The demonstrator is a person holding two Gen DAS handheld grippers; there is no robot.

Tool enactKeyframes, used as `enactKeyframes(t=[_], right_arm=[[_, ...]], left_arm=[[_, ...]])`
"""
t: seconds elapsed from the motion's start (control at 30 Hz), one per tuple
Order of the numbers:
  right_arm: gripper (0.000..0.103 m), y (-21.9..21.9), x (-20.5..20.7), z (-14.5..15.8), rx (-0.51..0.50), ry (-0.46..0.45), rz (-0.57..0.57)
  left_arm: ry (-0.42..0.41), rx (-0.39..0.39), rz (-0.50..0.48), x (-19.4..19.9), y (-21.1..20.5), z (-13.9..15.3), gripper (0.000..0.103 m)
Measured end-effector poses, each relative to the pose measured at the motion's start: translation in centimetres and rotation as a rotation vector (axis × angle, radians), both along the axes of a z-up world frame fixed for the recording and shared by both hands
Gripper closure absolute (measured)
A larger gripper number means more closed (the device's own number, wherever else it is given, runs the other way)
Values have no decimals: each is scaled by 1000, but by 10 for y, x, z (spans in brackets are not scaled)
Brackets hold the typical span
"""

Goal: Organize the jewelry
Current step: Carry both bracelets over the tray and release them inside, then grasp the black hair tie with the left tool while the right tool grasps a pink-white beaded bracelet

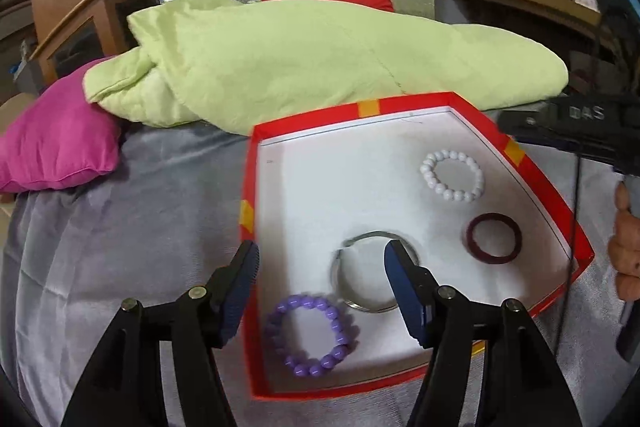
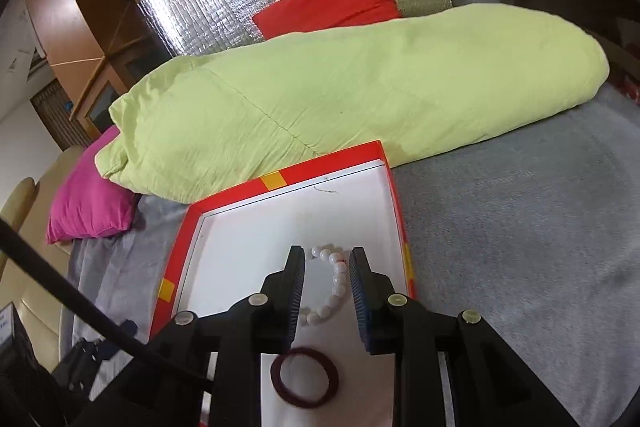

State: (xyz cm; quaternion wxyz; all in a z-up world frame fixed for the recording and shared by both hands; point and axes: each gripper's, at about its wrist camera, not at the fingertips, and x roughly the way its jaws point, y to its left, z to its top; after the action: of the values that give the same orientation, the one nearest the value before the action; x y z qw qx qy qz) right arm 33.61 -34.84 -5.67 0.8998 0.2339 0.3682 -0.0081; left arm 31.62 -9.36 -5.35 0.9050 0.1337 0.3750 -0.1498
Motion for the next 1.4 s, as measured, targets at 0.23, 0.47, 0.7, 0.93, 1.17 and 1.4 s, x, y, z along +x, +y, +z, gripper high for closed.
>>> enactKeyframes(t=[0.23,0.47,0.7,0.93,1.17,1.4], right_arm=[[78,10,-34,19,-29,-9,31],[78,28,-68,27,-58,0,112],[78,37,-112,19,-52,43,175],[78,42,-145,3,-29,100,216],[78,50,-167,-16,-20,162,257],[77,65,-177,-25,-33,185,296]], left_arm=[[-27,9,65,-11,25,12,34],[-40,25,94,-38,50,17,34],[-27,7,104,-68,72,20,34],[-23,35,82,-100,83,18,34],[61,-71,58,-139,97,12,34],[170,-146,-23,-179,86,-4,34]])
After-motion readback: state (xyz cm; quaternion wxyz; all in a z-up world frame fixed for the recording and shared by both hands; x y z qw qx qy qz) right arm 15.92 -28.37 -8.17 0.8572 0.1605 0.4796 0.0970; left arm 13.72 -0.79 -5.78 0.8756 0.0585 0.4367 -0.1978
